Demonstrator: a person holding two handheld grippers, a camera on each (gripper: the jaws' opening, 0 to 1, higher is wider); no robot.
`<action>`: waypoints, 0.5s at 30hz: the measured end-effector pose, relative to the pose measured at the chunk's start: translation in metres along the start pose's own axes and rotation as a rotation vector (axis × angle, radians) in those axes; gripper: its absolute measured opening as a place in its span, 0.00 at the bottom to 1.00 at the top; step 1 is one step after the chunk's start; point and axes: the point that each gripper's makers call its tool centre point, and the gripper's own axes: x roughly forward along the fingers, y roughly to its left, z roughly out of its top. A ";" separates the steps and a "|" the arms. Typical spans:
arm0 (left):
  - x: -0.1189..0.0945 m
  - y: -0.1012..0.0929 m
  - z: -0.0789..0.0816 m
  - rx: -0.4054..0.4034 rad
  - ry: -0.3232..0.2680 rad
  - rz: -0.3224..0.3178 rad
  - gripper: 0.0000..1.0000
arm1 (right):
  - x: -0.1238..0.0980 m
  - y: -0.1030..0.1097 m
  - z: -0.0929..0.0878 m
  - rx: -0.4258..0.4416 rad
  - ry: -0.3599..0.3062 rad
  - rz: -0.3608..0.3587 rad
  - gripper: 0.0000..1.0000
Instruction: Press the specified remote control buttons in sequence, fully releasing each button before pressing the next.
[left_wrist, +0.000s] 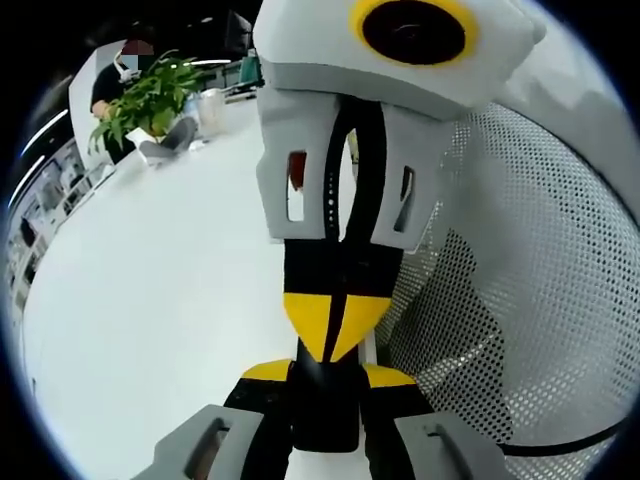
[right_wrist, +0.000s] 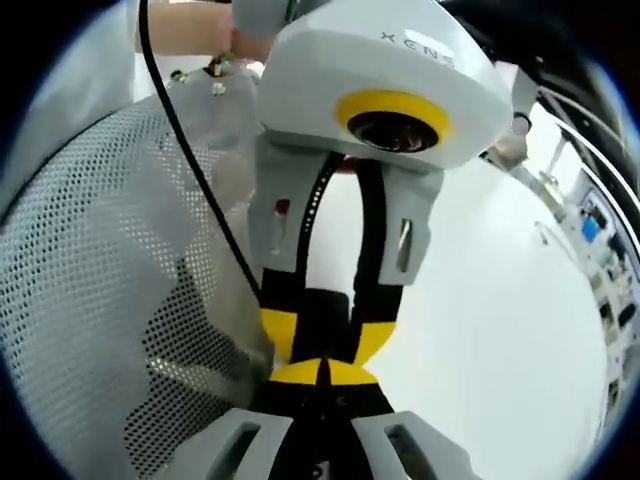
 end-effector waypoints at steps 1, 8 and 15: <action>0.000 0.000 0.000 -0.002 -0.001 0.001 0.24 | 0.000 0.000 0.000 0.000 0.003 0.000 0.00; 0.000 0.000 0.001 0.005 0.007 0.000 0.24 | -0.001 0.000 -0.001 0.026 -0.011 -0.011 0.00; 0.000 0.000 0.000 -0.015 -0.008 0.007 0.25 | -0.002 -0.001 0.000 0.127 -0.042 0.006 0.00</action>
